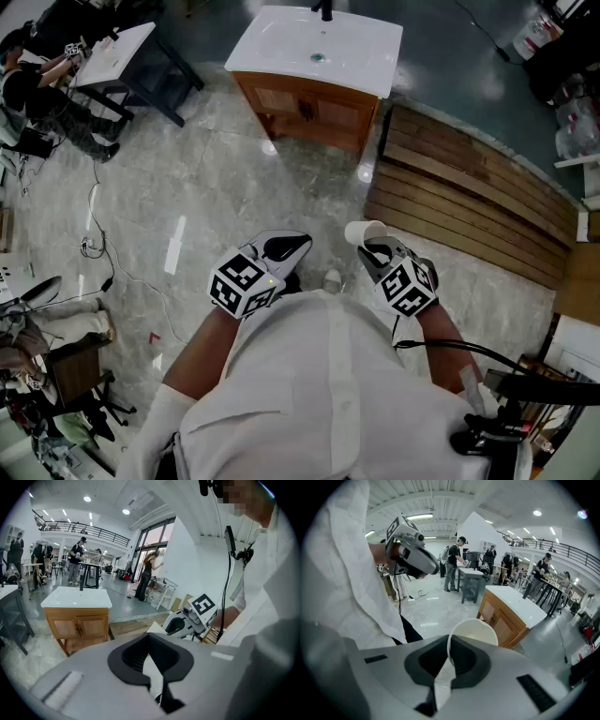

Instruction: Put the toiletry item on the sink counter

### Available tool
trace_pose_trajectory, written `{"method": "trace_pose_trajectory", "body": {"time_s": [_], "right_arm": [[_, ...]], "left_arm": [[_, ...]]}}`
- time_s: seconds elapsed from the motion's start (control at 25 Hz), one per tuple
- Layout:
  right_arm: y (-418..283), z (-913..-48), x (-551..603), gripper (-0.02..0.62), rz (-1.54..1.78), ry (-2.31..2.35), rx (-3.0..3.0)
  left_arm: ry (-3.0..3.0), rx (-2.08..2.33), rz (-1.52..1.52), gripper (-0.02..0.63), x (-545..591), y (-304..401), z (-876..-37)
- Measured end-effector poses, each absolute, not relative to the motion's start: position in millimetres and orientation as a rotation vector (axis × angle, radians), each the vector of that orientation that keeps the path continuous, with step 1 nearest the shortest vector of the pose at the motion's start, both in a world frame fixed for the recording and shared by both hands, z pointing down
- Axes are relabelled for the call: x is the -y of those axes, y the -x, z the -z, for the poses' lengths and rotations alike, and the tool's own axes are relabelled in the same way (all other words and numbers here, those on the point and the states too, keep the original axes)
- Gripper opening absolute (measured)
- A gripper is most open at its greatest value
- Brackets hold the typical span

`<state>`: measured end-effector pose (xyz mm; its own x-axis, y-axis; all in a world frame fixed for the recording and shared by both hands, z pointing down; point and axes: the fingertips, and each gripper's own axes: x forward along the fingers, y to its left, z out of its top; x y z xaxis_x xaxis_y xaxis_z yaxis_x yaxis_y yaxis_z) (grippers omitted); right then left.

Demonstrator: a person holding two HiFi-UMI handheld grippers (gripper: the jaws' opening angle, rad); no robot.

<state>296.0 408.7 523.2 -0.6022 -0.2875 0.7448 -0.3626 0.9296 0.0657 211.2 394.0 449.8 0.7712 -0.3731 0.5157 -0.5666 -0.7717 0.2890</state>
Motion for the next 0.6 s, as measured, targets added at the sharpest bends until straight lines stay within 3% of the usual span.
{"method": "trace_pose_trajectory", "body": {"time_s": [0.6], "right_arm": [[-233, -528, -316, 0.012, -0.111, -0.443, 2.195]], "left_arm": [[-2.552, 0.705, -0.520, 0.006, -291, -144, -455]]}}
